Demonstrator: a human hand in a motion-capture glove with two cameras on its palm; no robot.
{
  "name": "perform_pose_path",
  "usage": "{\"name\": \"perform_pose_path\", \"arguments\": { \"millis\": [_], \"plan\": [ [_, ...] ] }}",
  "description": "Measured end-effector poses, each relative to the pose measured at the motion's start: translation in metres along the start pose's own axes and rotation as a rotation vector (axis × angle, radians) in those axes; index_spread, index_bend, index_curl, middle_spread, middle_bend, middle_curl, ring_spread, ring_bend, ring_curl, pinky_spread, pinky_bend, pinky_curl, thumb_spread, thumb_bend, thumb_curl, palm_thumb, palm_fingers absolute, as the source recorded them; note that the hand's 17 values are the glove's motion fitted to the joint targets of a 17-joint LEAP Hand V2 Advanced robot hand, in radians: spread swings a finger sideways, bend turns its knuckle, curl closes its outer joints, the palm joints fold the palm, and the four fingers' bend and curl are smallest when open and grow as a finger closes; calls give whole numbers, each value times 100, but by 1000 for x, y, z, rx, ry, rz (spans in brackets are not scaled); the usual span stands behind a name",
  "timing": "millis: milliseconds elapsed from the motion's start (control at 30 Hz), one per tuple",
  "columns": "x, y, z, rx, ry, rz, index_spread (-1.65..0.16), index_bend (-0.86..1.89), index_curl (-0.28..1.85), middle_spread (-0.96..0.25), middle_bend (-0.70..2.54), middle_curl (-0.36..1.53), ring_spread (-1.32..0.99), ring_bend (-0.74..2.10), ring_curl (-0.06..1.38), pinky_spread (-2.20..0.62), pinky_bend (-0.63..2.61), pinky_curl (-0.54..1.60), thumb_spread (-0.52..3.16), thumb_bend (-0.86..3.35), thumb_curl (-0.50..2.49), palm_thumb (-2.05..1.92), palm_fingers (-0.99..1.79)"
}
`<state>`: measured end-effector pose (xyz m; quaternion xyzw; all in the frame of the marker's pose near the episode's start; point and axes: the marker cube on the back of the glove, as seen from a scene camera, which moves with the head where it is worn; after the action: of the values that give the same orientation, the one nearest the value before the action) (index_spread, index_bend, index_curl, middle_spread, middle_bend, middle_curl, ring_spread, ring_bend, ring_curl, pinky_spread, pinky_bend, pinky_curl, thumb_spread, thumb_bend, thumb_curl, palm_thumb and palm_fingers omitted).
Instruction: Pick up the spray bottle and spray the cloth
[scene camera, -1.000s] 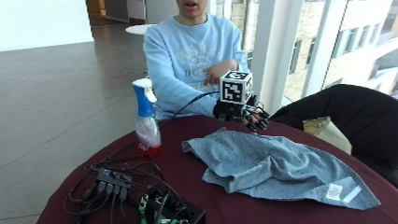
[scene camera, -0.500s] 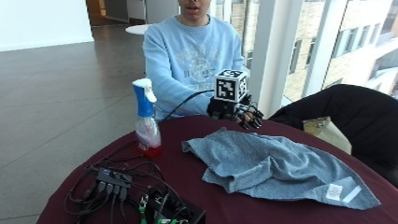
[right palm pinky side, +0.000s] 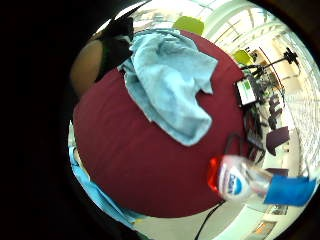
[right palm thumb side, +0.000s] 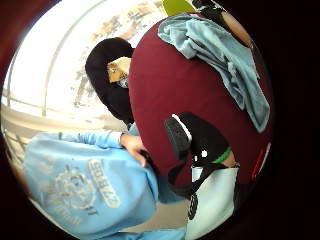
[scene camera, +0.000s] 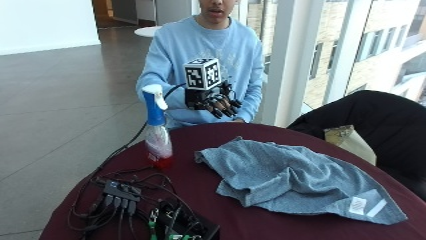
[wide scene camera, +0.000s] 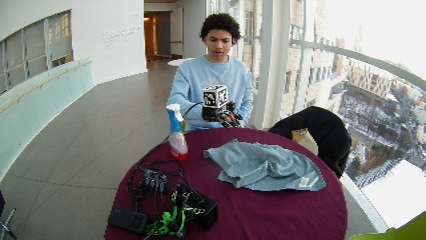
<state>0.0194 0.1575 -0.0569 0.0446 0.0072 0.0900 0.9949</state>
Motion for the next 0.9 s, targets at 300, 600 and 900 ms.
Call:
{"name": "perform_pose_path", "arguments": {
  "millis": [300,600,900],
  "plan": [
    [24,92,-18,70,-125,139,-39,12,24,-6,28,34,-1,31,26,18,34,31,112,6,24,57,52],
    [73,171,-34,214,-263,507,-39,11,23,-6,27,35,-1,34,28,16,36,33,110,0,25,57,53],
    [147,206,-27,348,-495,490,-38,10,21,-6,27,36,-2,37,30,14,37,34,108,-2,26,58,57]
  ]
}}
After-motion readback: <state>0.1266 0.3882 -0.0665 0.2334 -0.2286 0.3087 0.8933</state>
